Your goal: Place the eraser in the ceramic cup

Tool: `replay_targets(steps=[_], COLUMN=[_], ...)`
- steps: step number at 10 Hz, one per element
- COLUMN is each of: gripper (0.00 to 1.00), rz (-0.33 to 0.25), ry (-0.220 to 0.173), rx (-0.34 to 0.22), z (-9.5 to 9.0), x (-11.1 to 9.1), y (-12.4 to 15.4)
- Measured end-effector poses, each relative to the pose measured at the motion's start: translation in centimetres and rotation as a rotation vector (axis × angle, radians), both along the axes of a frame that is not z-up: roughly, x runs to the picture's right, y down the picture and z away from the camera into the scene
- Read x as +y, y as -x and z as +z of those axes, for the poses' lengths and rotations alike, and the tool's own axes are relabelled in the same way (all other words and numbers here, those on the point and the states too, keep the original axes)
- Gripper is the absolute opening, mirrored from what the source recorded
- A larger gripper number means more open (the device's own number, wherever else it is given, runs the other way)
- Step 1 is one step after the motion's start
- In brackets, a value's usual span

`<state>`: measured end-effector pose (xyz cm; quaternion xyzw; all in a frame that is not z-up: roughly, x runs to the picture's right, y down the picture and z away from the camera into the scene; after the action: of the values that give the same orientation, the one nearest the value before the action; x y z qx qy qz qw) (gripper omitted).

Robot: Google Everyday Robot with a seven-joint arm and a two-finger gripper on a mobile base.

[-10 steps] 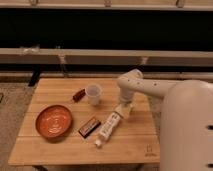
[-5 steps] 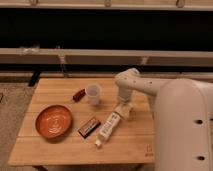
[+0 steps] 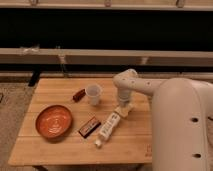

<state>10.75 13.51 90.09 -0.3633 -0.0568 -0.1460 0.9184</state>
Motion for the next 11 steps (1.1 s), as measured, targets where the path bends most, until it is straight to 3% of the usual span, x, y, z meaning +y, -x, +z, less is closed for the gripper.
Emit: replay_targets(steps=[2,4,7,11], gripper=[0.14,0.0,0.0,0.0], rz=[0.003,-0.003,-0.022,-0.022], ry=[0.0,-0.02,-0.064,-0.131], rx=[0.022,0.055,0.086,0.075], z=[-0.6,-2.0,-4.2,-5.8], x=[0.4,-1.1,-5.2,-11.2], y=[0.1,0.3,1.7,6.4])
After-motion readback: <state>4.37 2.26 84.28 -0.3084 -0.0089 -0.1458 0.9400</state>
